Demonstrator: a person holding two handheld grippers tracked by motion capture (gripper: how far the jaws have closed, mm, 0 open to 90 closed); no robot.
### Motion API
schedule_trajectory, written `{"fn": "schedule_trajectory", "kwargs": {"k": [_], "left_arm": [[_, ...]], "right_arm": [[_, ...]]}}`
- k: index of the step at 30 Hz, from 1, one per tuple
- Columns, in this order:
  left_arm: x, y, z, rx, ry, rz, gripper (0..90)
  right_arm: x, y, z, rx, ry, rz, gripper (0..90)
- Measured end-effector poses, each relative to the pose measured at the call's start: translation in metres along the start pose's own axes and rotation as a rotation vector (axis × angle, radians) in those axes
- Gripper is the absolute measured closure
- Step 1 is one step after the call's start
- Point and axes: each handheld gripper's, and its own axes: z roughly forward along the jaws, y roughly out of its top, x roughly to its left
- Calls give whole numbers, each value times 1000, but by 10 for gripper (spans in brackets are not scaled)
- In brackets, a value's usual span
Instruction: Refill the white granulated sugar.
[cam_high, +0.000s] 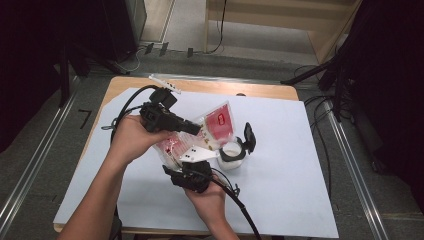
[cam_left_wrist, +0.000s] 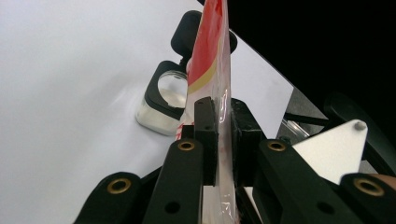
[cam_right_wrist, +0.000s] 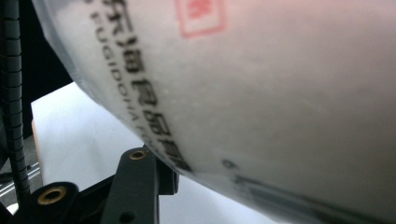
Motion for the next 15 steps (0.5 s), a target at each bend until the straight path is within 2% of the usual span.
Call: {"fn": "schedule_trajectory", "kwargs": {"k": [6,12,15], "left_arm": [[2,-6,-10,-28,-34,24,846],[6,-13,-18,-49,-35,36,846],[5,-16,-21,-58,-15,55,846]], "right_arm": [[-7,-1,-4,-22,-11,21,584],[-14,-1,-9,-29,-32,31,581],[-18,0,-11,-25,-57,20,577]]}}
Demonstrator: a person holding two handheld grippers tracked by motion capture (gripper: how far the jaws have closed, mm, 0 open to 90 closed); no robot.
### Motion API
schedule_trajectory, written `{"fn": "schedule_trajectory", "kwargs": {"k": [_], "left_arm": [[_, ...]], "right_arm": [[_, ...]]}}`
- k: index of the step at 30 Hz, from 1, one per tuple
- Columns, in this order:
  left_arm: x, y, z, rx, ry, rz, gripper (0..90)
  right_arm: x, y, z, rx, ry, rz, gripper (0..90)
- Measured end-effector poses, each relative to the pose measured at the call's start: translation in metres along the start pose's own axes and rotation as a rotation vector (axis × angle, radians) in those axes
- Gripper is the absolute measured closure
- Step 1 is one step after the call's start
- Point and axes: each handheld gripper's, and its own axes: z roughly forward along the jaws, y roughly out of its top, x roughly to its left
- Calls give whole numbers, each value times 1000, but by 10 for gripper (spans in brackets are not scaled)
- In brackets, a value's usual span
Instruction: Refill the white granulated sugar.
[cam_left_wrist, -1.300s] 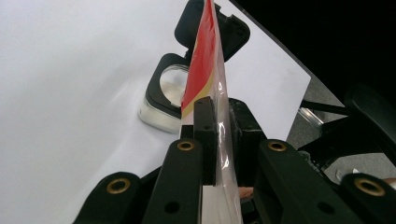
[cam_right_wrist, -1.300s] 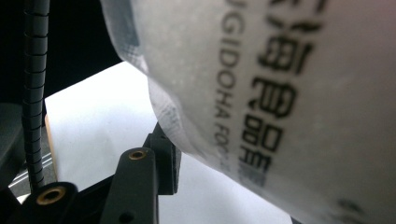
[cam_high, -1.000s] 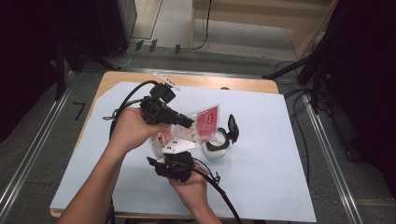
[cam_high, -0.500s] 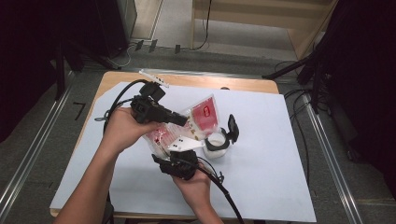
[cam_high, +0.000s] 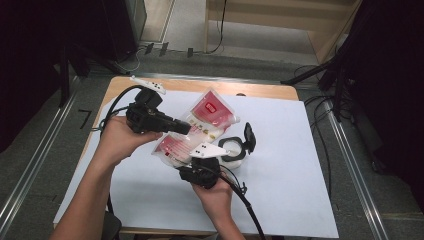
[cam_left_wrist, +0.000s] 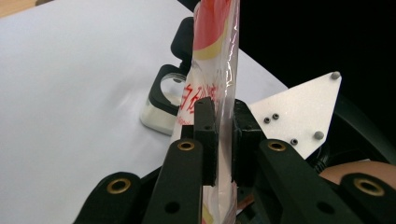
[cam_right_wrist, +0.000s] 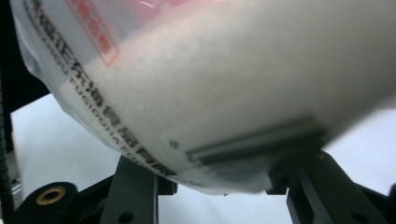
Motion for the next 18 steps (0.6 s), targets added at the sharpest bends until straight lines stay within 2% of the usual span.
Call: {"fn": "schedule_trajectory", "kwargs": {"k": [3,5,8,11,16,18], "left_arm": [[-1,-2,-1,3,10,26,845],[-1,-3,-1,5,13,26,845],[2,-6,-2,4,10,22,845],[2,-8,-4,1,6,26,846],[3,-11,-8,12,13,32,847],[4,-11,-7,19,8,35,847]], "right_arm": [[-2,1,1,3,-11,-23,577],[-4,0,2,8,-20,-36,575],[-7,-1,1,18,-31,-25,570],[-12,-1,0,17,-28,0,568],[-26,-5,-4,-2,-13,98,573],[-30,-6,-7,-7,-20,103,573]]}}
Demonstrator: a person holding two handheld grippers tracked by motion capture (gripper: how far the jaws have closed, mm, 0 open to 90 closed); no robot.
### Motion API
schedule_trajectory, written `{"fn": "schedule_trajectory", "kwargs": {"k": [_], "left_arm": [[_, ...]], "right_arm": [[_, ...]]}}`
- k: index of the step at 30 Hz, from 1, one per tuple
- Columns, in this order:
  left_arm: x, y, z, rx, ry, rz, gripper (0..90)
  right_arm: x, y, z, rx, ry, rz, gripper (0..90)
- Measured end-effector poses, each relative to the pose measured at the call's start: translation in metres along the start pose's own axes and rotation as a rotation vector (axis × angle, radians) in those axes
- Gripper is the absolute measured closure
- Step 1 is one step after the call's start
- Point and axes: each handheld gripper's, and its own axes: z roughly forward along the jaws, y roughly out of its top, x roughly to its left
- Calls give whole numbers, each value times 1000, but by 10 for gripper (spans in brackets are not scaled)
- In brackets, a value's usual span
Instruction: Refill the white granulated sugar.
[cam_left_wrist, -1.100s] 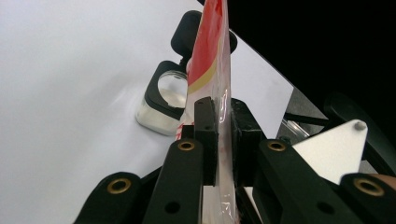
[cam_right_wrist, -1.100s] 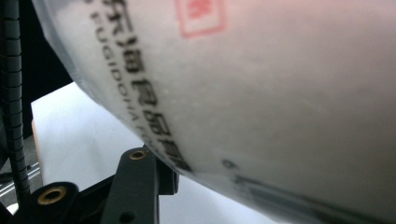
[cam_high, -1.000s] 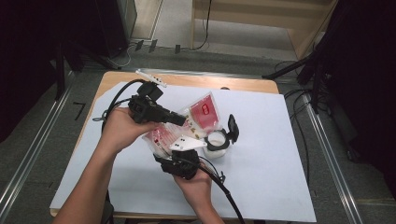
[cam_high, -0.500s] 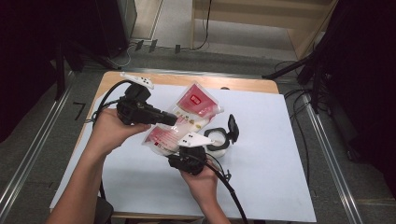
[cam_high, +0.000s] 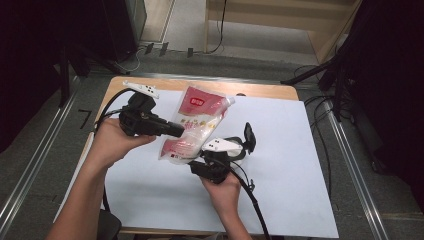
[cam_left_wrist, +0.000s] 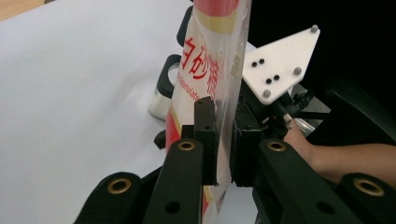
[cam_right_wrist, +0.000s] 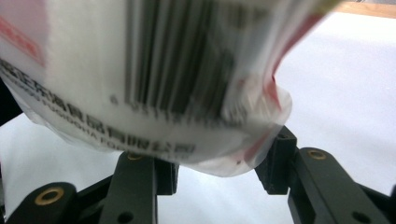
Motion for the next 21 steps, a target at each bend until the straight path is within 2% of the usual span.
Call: {"fn": "schedule_trajectory", "kwargs": {"k": [5,9,12,14,17,21], "left_arm": [[1,-3,2,10,-14,2,850],[2,-4,2,-4,-13,16,858],[1,-3,1,-15,8,24,870],[1,-2,-1,-35,21,21,875],[3,-3,-6,-80,31,8,880],[6,-3,-11,-104,36,-18,882]], "right_arm": [[-2,0,-2,21,-32,-30,573],[-6,1,-4,35,-20,-42,574],[-5,4,-4,47,-16,-63,573],[-5,8,-1,65,9,-77,577],[-4,13,0,85,17,-110,585],[-5,20,-3,104,22,-158,590]]}}
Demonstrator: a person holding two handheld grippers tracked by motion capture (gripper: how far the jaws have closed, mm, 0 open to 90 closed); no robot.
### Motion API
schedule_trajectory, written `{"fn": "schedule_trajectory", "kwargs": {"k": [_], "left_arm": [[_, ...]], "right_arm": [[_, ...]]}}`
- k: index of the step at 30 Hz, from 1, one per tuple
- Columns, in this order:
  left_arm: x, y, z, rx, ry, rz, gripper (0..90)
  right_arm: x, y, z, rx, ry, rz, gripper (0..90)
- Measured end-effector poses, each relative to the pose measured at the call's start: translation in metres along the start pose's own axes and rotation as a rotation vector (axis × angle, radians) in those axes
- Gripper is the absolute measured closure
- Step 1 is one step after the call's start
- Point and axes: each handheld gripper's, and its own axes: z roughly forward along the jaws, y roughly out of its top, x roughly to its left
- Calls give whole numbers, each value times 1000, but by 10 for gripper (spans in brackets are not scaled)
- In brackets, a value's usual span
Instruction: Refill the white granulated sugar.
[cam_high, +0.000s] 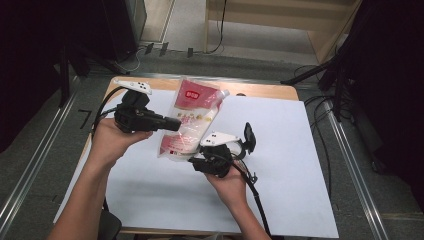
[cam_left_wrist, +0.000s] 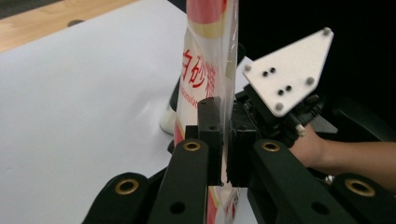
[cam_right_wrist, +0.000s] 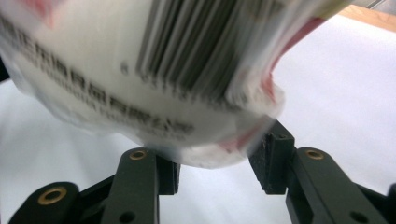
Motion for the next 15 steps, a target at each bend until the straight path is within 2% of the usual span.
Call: {"fn": "schedule_trajectory", "kwargs": {"k": [3,4,6,10,15], "left_arm": [[2,0,-6,-18,-6,-8,884],[3,0,-8,-33,4,-7,884],[4,0,-11,-45,16,-13,886],[10,-1,-15,-53,35,-24,890],[17,-2,-11,-37,63,-17,891]], "right_arm": [[-1,3,0,46,6,-40,588],[-1,3,1,53,7,-50,588],[-4,3,0,59,20,-50,588],[-13,1,-2,70,50,-42,587],[-21,1,-10,47,113,16,586]]}}
